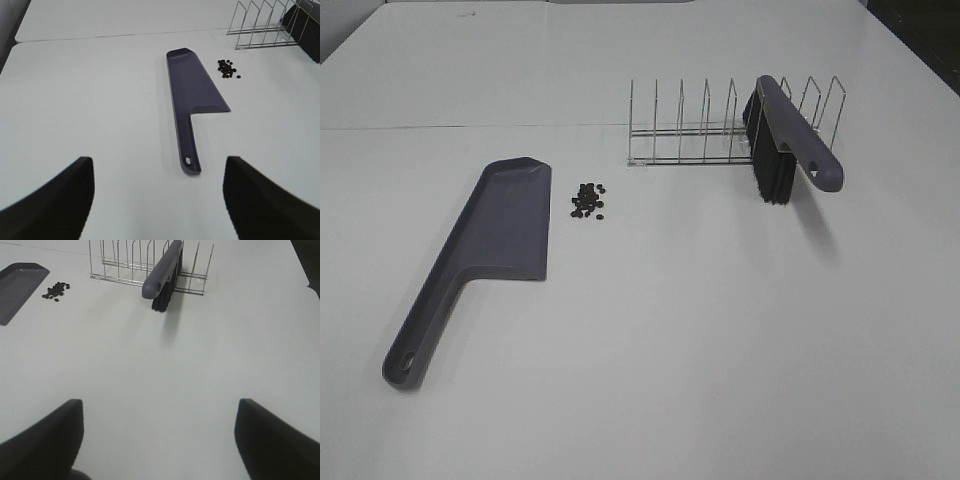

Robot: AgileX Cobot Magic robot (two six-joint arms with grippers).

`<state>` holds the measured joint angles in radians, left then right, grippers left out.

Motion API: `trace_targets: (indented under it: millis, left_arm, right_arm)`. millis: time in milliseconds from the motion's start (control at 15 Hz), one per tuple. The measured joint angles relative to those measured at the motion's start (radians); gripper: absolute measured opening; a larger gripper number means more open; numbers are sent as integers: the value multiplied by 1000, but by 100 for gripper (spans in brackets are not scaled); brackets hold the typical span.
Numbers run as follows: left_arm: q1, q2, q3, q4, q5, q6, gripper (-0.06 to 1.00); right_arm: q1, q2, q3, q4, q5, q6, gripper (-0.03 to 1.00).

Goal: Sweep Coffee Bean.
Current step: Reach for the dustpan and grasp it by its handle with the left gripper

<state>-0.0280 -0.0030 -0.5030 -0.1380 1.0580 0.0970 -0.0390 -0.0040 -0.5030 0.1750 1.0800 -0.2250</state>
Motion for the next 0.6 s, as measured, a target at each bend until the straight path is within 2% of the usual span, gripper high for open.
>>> trace_targets:
  millis: [533,600]
  left_arm:
    - [0,4,0,1,0,0,68]
    - [0,78,-12,2,-29,0,68]
  right_arm:
    - [0,0,0,0,0,0,73]
    - [0,0,0,0,0,0,73]
